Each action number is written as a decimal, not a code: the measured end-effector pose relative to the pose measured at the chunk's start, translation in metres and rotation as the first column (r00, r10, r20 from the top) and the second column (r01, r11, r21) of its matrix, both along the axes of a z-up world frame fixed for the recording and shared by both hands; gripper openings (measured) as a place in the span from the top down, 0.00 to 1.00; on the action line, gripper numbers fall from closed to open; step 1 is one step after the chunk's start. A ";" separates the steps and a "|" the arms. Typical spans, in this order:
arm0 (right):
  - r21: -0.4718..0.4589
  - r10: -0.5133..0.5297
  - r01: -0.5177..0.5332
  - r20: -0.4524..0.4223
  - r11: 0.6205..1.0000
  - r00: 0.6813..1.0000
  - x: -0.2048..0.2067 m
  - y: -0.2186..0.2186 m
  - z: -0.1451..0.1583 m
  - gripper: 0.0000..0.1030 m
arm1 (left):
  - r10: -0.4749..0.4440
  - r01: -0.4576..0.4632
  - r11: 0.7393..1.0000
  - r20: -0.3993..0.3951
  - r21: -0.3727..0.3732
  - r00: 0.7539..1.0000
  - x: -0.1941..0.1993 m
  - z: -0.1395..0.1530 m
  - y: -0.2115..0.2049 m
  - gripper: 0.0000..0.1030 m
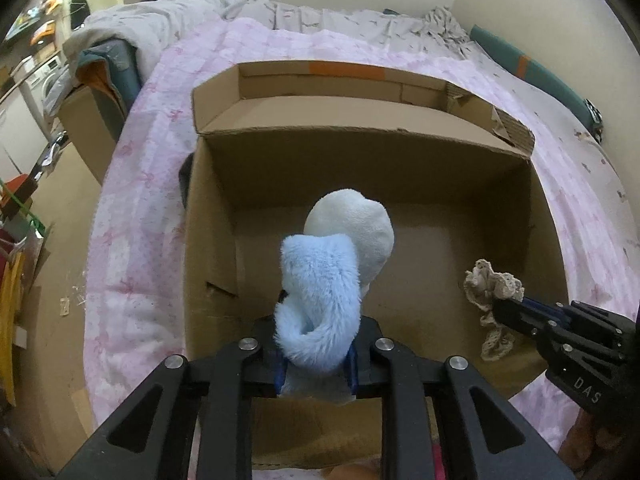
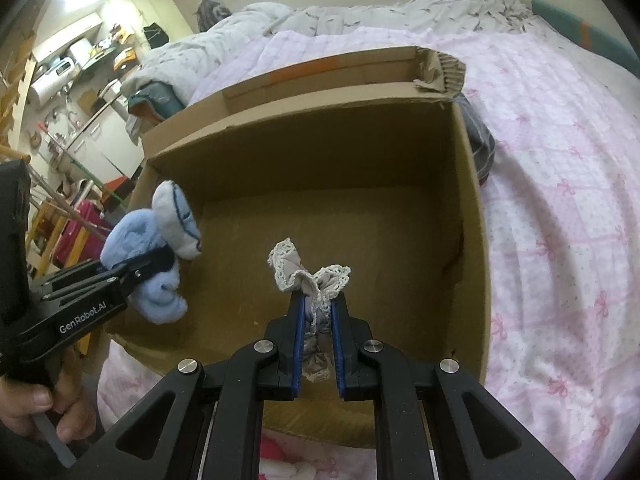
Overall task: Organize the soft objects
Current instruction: 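Carry both items into the box and open both tools to release, then move left tool to the white crumpled cloth and grasp it, then grasp the small clear packet with the right tool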
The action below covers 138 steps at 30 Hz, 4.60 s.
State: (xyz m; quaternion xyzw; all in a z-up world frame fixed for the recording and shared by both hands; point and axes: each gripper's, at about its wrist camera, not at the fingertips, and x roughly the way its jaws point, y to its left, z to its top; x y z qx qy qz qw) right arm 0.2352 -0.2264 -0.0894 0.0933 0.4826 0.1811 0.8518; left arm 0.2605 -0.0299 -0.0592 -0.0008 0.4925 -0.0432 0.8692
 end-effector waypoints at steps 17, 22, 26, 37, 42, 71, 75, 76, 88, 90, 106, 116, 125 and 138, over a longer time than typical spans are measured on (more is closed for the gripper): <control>-0.007 -0.002 0.002 -0.008 1.000 1.000 0.002 0.004 0.000 0.86 | 0.007 -0.007 1.000 0.009 -0.012 1.000 0.001 0.004 0.000 0.34; 0.028 -0.007 0.007 0.005 1.000 1.000 0.001 0.003 0.003 0.48 | 0.016 -0.015 1.000 0.021 -0.020 1.000 0.000 0.006 0.001 0.34; 0.051 -0.038 0.035 0.070 0.998 0.997 -0.003 -0.003 0.013 0.14 | 0.017 -0.016 1.000 0.031 -0.010 0.999 -0.001 0.008 0.001 0.34; 0.062 -0.041 0.036 0.087 0.997 0.995 -0.003 -0.008 0.021 0.14 | 0.047 -0.046 0.999 0.067 -0.018 0.997 -0.017 0.028 0.011 0.34; 0.045 -0.053 0.048 0.097 0.998 0.994 -0.013 -0.012 0.028 0.14 | 0.034 -0.034 0.999 0.102 -0.004 0.994 -0.039 0.045 0.020 0.34; 0.094 -0.131 0.125 0.057 0.988 0.990 -0.114 -0.037 0.042 0.14 | 0.248 -0.247 0.968 0.022 -0.039 0.969 -0.132 0.032 0.082 0.34; 0.115 -0.163 0.160 0.016 0.980 0.987 -0.120 -0.043 0.034 0.14 | 0.246 -0.247 0.967 -0.021 -0.071 0.969 -0.132 0.022 0.083 0.34; 0.120 -0.168 0.167 0.000 0.979 0.986 -0.121 -0.043 0.032 0.14 | 0.239 -0.240 0.968 -0.030 -0.071 0.971 -0.131 0.020 0.081 0.34; 0.108 -0.159 0.172 -0.122 0.979 0.980 -0.117 -0.033 0.005 0.14 | 0.029 -0.044 0.998 -0.264 -0.049 0.964 -0.132 -0.048 0.020 0.34; 0.102 -0.161 0.176 -0.136 0.979 0.977 -0.116 -0.033 0.002 0.14 | 0.003 -0.018 0.999 -0.286 -0.049 0.958 -0.133 -0.057 0.011 0.34; 0.135 -0.151 0.178 -0.186 0.975 0.971 -0.110 -0.030 -0.009 0.14 | -0.050 0.025 0.997 -0.396 -0.068 0.917 -0.124 -0.092 -0.015 0.78; 0.158 -0.089 0.131 -0.248 0.979 0.965 -0.110 -0.022 -0.019 0.14 | 0.020 -0.061 0.991 -0.313 -0.121 0.950 -0.135 -0.046 0.019 0.81; 0.213 0.153 -0.082 -0.342 0.974 0.927 -0.120 0.027 -0.037 0.24 | 0.139 -0.180 0.968 -0.223 -0.173 0.965 -0.153 -0.016 0.051 0.81; -0.224 0.295 -0.375 -0.323 0.900 0.899 -0.128 0.095 -0.078 0.51 | 0.155 -0.194 0.964 -0.208 -0.181 0.966 -0.148 -0.016 0.053 0.81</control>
